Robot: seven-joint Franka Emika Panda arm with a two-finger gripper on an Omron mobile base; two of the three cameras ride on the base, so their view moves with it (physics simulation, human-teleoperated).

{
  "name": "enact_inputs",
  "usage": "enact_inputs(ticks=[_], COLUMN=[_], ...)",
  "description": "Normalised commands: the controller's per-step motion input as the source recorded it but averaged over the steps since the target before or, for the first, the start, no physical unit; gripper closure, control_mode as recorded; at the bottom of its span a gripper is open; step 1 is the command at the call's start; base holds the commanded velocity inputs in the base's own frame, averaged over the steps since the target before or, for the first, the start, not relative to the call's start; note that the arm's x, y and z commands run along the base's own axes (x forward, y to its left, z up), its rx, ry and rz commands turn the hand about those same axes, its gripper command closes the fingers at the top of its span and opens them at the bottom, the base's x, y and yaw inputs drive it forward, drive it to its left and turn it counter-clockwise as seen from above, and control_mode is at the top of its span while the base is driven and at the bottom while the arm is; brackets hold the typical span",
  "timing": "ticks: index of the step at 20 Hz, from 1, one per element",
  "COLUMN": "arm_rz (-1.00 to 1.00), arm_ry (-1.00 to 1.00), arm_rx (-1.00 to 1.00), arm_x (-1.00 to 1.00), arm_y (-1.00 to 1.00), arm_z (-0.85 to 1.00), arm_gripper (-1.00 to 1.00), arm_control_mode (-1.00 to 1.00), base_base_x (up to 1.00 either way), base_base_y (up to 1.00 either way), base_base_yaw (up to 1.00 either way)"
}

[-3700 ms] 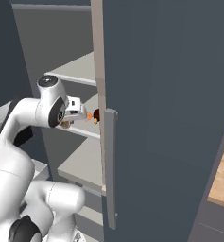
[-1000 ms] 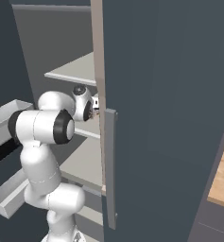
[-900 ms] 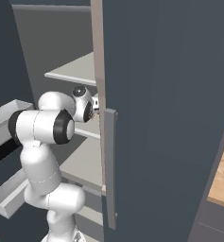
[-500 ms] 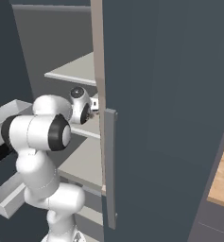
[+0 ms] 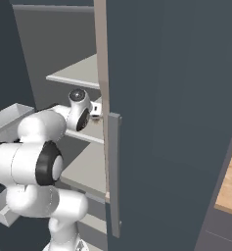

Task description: Take the mushroom and shrimp from the highest rack and move them to the second highest rack where the steak and carrot are located, to maximize freezer space. Close the freezer door after rearranging.

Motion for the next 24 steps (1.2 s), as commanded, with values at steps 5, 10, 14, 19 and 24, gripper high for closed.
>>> enact_inputs(ticks=[5, 10, 14, 19, 24], arm_rz=[0.00, 0.00, 0.00, 0.00, 0.00], arm_ry=[-0.03, -0.12, -0.13, -0.11, -0.05], arm_rx=[0.04, 0.00, 0.00, 0.00, 0.00], arm_x=[-0.75, -0.76, -0.86, -0.99, -1.00], arm_y=[-0.07, -0.18, -0.26, -0.36, -0.30], arm_z=[0.30, 0.53, 0.53, 0.39, 0.41], arm_gripper=[-1.00, -1.00, -1.00, -1.00, -1.00], arm_control_mode=[-1.00, -1.00, -1.00, -1.00, -1.00], base_base_x=[0.00, 0.00, 0.00, 0.00, 0.00], base_base_y=[0.00, 0.00, 0.00, 0.00, 0.00], base_base_yaw=[0.00, 0.00, 0.00, 0.00, 0.00])
